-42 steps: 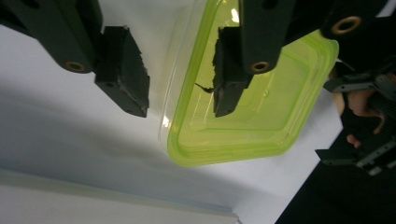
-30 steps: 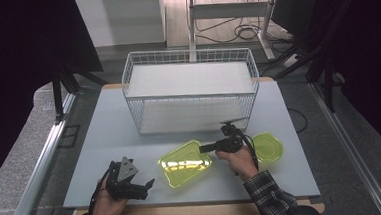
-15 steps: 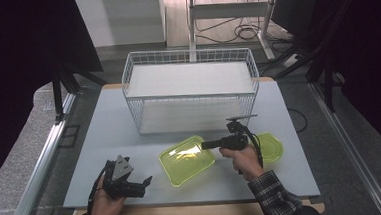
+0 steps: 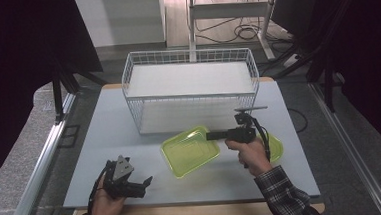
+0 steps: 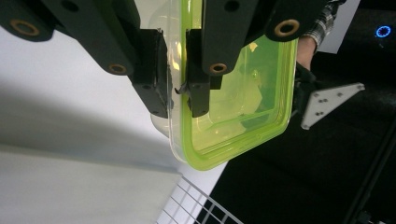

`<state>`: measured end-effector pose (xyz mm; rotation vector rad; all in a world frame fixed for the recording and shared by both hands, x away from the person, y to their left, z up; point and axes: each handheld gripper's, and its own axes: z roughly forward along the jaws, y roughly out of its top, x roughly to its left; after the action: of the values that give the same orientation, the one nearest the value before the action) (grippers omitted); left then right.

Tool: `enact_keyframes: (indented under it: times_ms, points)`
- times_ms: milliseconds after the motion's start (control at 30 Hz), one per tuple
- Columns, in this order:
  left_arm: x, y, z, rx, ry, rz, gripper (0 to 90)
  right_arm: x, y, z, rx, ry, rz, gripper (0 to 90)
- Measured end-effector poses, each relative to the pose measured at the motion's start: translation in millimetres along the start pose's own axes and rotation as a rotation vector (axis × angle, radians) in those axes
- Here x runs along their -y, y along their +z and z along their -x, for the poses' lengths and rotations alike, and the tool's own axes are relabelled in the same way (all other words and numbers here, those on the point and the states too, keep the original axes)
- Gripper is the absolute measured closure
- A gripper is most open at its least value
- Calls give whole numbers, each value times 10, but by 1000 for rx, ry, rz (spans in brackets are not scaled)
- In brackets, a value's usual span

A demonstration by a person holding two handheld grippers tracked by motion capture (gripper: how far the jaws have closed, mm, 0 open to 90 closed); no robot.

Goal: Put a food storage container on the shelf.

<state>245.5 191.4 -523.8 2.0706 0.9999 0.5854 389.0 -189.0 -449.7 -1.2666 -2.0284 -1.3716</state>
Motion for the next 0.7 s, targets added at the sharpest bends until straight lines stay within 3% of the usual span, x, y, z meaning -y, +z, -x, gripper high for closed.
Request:
enact_keyframes:
  times_ms: [433, 700]
  points:
    - [2, 7, -3, 4, 1, -6, 0, -269, -209, -250, -25, -21, 49, 798]
    - [4, 5, -9, 4, 1, -5, 0, -445, -298, -379, -17, -40, 83, 799]
